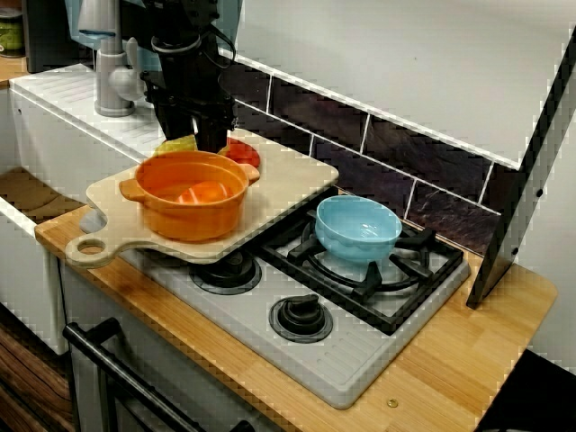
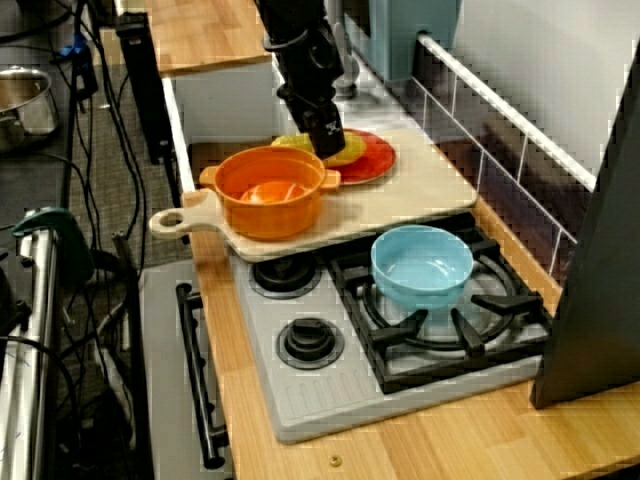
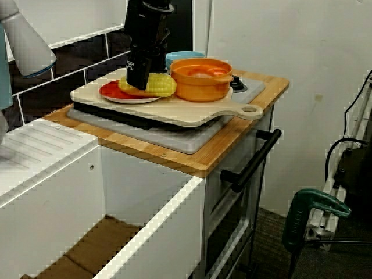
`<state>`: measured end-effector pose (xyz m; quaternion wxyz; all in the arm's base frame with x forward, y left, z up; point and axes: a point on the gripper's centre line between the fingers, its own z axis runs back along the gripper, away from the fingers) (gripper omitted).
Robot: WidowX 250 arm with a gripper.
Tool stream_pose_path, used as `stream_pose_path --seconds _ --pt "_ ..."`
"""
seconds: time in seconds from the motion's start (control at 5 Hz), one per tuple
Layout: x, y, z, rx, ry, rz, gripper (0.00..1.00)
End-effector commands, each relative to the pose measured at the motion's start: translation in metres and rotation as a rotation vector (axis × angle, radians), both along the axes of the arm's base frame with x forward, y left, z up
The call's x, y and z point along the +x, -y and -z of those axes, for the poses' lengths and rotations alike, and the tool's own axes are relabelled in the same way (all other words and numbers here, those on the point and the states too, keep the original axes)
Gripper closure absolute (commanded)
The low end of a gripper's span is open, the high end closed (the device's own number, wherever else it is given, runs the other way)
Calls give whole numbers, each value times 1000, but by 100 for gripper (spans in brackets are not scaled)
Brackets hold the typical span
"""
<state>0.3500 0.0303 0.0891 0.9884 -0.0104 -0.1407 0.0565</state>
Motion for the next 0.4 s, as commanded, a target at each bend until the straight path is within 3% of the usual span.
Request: stream_pose_path --seconds 0.0,0.2 --pt "-3 -7 -31 -7 81 8 100" --pt "-1 -6 -41 -28 93 11 100"
